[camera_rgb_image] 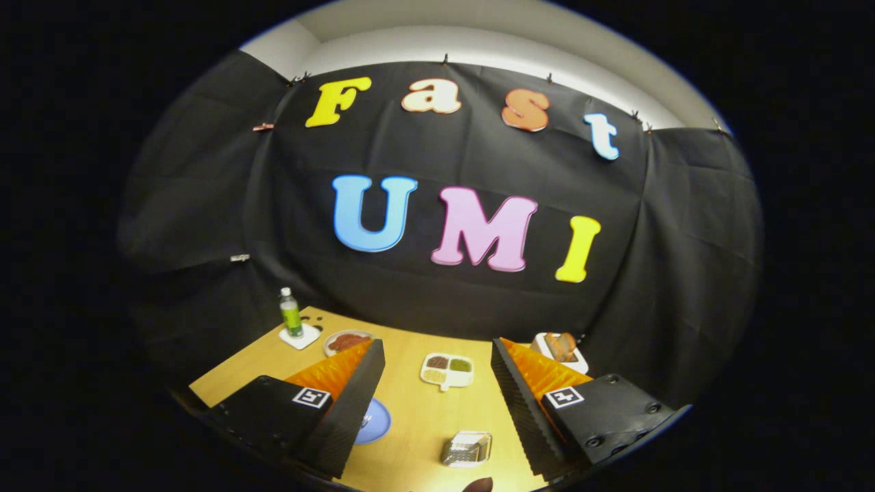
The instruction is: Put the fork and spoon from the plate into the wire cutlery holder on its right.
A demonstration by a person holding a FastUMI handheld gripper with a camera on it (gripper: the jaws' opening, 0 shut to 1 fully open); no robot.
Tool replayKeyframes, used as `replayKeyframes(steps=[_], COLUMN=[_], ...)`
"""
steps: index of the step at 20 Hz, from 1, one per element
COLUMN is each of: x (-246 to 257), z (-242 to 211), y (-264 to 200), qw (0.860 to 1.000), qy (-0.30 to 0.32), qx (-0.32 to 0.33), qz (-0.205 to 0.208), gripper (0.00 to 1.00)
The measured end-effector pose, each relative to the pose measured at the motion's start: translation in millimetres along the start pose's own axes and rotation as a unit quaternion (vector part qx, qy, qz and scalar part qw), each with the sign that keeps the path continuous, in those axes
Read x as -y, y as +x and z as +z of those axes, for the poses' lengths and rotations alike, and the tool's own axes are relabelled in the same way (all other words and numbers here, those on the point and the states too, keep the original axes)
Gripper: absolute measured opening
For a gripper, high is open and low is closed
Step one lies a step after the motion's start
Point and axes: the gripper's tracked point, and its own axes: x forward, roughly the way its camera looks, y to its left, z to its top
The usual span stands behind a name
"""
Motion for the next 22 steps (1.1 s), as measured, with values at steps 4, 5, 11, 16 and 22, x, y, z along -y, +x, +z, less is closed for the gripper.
replayKeyframes(steps=[4,5,11,16,22], x=[-44,-53,-114,-139,-150], z=[-49,-66,-173,-245,-308], y=[9,13,30,62,108], qw=[0.993,0.989,0.948,0.927,0.911], qy=[0.006,0.007,0.040,0.042,0.034], qx=[-0.099,-0.129,-0.293,-0.356,-0.402], qz=[0.058,0.066,0.118,0.114,0.086], gripper=[0.97,0.97,0.94,0.89,0.75])
